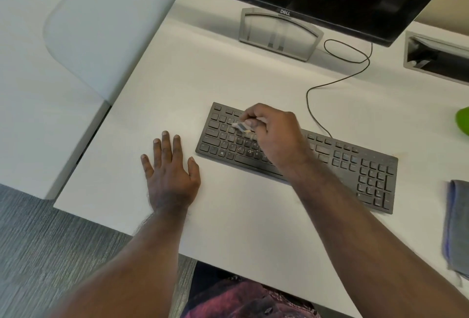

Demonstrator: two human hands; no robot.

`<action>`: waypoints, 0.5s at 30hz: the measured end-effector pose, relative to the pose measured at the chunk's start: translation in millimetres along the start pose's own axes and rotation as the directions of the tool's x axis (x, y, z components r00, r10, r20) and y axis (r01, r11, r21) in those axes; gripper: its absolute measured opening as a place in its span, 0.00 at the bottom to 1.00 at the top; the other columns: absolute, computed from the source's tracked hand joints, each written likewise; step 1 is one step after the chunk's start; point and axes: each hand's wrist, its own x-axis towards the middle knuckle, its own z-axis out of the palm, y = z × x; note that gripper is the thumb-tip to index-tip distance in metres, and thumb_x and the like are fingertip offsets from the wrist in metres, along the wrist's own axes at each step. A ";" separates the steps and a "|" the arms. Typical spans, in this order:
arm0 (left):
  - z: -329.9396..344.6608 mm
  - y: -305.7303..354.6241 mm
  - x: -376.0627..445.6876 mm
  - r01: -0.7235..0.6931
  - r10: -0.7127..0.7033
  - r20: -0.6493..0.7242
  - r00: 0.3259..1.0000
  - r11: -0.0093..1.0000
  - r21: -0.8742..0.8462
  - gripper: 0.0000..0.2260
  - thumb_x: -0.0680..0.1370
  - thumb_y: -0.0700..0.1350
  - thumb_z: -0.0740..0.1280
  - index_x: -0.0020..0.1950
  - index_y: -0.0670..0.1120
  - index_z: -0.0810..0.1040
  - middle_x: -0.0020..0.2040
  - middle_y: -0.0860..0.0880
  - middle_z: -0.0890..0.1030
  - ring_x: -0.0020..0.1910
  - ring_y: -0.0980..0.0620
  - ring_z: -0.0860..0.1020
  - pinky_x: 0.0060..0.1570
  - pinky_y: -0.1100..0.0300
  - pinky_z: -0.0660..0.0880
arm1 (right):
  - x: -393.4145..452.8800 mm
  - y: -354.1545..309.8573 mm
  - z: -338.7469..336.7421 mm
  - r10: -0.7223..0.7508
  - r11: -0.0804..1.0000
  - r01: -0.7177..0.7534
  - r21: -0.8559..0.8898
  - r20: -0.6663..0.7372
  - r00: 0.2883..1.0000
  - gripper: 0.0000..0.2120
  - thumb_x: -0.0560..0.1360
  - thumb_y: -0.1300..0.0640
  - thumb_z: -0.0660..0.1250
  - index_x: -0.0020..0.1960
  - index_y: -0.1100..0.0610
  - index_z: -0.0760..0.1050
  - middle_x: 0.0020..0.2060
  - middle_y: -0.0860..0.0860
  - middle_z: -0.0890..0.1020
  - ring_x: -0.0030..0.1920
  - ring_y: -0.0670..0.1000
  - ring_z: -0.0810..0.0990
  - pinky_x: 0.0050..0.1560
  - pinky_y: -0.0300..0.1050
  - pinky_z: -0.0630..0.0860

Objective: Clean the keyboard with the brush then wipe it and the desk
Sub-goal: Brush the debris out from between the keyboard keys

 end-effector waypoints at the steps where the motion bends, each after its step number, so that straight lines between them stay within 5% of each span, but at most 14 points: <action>1: 0.1 -0.3 0.0 0.000 0.000 0.003 1.000 1.000 0.000 0.33 0.79 0.56 0.49 0.84 0.47 0.56 0.84 0.48 0.51 0.83 0.46 0.50 0.80 0.41 0.44 | 2.5 -2.8 5.9 -0.015 1.000 0.015 0.017 0.000 1.000 0.08 0.79 0.56 0.66 0.48 0.44 0.80 0.36 0.35 0.80 0.31 0.34 0.75 0.32 0.36 0.69; 8: 0.4 0.0 0.4 0.000 0.000 0.006 1.000 1.000 -0.002 0.33 0.79 0.56 0.50 0.84 0.47 0.55 0.84 0.48 0.51 0.83 0.47 0.49 0.80 0.41 0.44 | 10.3 -9.2 3.3 -0.035 0.996 0.040 0.081 -0.060 0.998 0.06 0.79 0.57 0.67 0.50 0.47 0.81 0.41 0.40 0.83 0.36 0.42 0.81 0.33 0.42 0.80; 15: 0.9 -1.9 0.6 -0.004 0.004 0.015 1.000 1.000 0.015 0.32 0.80 0.57 0.49 0.84 0.47 0.54 0.84 0.48 0.49 0.83 0.47 0.48 0.80 0.41 0.44 | 3.0 0.3 -7.3 0.022 0.998 -0.025 -0.054 -0.051 0.998 0.06 0.79 0.55 0.67 0.48 0.45 0.80 0.40 0.38 0.83 0.39 0.37 0.79 0.37 0.35 0.75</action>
